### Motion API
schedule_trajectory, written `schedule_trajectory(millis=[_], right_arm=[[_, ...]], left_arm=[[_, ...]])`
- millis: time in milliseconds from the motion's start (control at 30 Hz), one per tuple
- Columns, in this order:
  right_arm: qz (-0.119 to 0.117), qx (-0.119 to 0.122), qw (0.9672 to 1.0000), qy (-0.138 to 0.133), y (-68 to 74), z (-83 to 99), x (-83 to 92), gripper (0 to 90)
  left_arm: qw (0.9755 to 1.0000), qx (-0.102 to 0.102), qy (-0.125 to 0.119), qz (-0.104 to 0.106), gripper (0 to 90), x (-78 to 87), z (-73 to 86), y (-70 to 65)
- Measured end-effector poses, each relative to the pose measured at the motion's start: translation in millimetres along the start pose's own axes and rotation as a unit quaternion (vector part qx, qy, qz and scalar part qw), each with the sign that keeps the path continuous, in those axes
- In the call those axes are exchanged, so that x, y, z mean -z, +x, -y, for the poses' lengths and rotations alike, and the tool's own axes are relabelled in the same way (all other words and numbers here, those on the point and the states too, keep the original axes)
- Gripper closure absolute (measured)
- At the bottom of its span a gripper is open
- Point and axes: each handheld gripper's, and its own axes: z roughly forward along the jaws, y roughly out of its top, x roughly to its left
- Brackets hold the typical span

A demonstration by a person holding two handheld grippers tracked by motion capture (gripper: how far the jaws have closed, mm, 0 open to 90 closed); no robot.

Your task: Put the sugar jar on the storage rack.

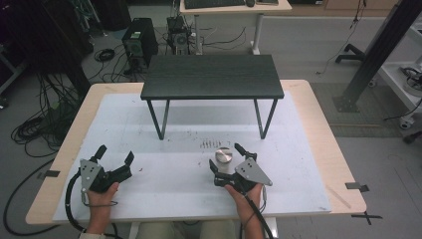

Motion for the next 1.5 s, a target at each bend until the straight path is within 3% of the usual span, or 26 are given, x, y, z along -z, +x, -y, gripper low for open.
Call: schedule_trajectory(millis=[1500], right_arm=[[-0.005, 0.003, 1.0000, -0.001, 0.4, -5.4, -1.4, 6.8]], left_arm=[[1.0000, 0.000, 0.000, 0.002, 4.1, 0.2, 0.0, 0.0]])
